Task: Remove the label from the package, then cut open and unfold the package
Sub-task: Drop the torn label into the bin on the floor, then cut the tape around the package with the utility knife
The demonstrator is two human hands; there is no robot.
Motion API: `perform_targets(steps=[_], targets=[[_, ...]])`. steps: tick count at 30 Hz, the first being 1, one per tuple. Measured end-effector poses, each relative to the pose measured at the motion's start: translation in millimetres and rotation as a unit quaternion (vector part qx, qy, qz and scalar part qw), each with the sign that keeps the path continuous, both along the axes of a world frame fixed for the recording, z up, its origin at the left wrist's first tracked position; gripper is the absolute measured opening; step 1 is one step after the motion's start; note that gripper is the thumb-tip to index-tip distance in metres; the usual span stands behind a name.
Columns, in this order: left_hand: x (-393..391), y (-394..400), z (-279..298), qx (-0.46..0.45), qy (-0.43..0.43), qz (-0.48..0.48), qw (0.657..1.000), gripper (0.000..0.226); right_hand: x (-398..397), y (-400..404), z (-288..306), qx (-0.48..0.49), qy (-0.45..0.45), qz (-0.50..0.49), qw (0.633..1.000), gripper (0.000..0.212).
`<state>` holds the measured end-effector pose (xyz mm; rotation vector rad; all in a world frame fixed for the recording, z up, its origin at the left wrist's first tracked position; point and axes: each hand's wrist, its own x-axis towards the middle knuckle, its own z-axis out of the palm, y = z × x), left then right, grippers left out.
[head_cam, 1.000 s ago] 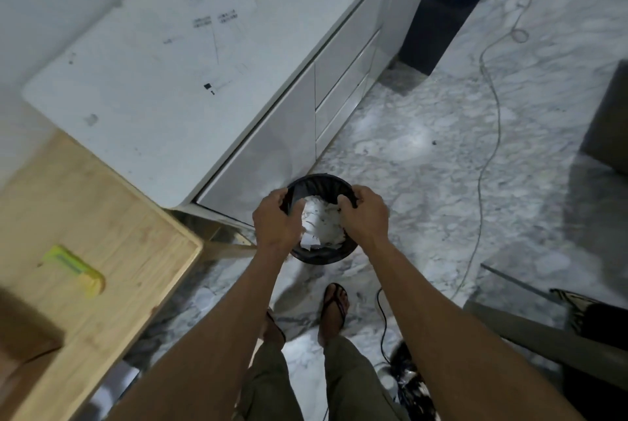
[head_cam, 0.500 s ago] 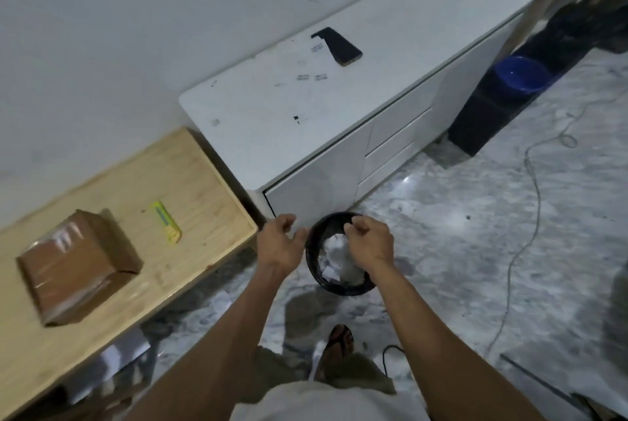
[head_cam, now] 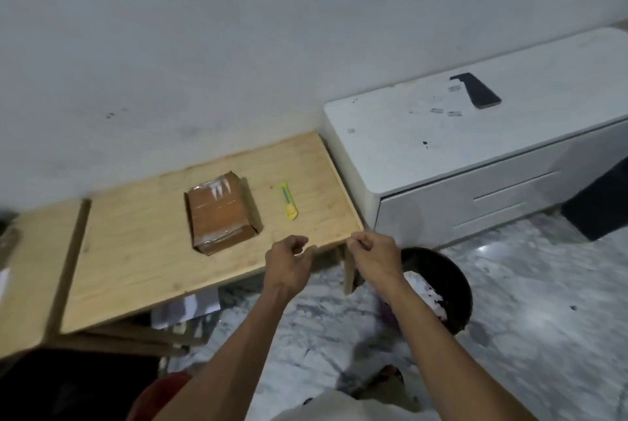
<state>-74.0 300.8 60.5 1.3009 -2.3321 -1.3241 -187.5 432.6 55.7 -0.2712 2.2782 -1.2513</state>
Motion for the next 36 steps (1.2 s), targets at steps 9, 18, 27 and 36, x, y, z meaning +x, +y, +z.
perform_targets(steps=[9, 18, 27, 36], targets=[[127, -55, -21, 0.027, 0.01, 0.124, 0.992, 0.037, 88, -86, -4, 0.03, -0.005, 0.118, 0.993, 0.022], [135, -107, -29, 0.004, 0.018, 0.19, 0.982, 0.038, 91, -157, 6, 0.03, 0.01, 0.186, 0.982, 0.027], [81, -191, -40, -0.073, -0.012, 0.211, 0.975, 0.04, 31, -253, -19, -0.023, 0.02, 0.148, 0.989, 0.03], [13, -256, -71, -0.099, -0.123, 0.207, 0.965, 0.07, -46, -306, -72, 0.046, 0.03, 0.087, 0.995, 0.028]])
